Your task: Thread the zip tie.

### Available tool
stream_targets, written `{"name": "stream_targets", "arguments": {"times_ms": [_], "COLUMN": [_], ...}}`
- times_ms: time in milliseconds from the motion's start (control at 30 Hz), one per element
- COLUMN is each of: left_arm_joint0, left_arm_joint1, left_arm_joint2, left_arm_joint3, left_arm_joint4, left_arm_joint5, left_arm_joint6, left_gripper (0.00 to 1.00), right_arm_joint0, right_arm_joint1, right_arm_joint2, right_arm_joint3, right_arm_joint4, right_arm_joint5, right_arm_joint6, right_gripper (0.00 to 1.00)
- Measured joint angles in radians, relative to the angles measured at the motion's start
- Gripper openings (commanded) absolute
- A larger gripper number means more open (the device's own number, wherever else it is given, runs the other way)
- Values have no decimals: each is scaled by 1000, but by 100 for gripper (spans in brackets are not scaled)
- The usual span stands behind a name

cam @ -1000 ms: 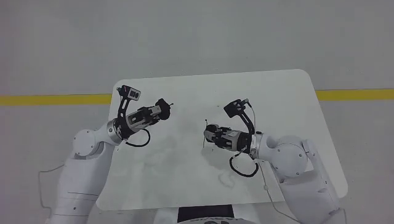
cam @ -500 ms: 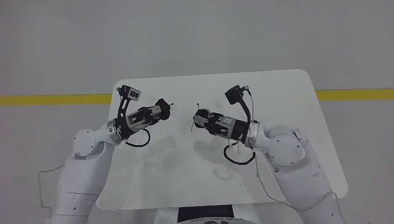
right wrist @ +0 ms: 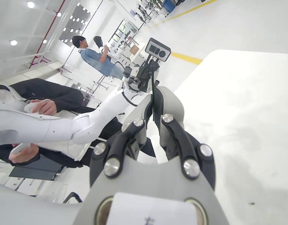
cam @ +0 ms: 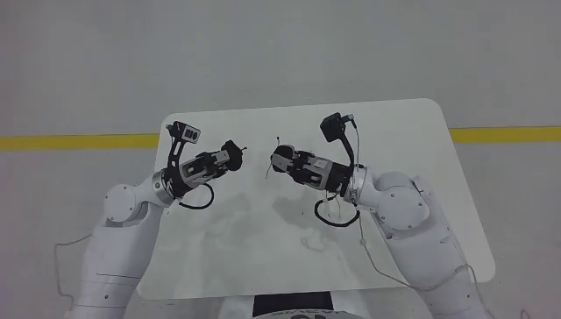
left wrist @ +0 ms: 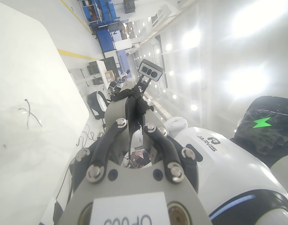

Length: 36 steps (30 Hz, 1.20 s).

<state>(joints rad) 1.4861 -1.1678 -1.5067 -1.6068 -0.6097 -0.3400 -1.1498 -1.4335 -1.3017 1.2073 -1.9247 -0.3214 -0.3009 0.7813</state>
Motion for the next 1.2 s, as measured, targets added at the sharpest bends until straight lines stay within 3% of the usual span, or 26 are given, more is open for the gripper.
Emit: {"name": "stream_targets", "arguments": {"times_ms": [467,567,733,933,1067,1200], "left_arm_joint0": [0,2,4,2,-12,-22], "left_arm_joint1": [0,2,15,29,35,36], "left_arm_joint2": [0,2,-3,0,-2,-9], "left_arm_joint3": [0,0,30,58,83,99], "left_arm_joint4": [0,-4,-19,-9,-14,-22], "left_arm_joint5": [1,33,110,161,168,137], "left_arm_joint6": [1,20,-62,-146,-167,-149], "left_gripper": [0,0,0,0,0,0], "right_arm_joint0": [0,3,16,34,65,67], "right_arm_joint1": [0,4,21,57,81,83], "right_arm_joint2": [0,7,12,-19,-56,-58], "right_arm_joint3": [0,-4,-37,-52,-67,-68], "right_arm_joint4": [0,-18,-53,-26,-15,-17], "right_arm_joint5": [0,-29,-39,-39,-39,-39], "right_arm_joint6": [-2,-34,-76,-125,-141,-142], "right_gripper": [0,0,0,0,0,0]}}
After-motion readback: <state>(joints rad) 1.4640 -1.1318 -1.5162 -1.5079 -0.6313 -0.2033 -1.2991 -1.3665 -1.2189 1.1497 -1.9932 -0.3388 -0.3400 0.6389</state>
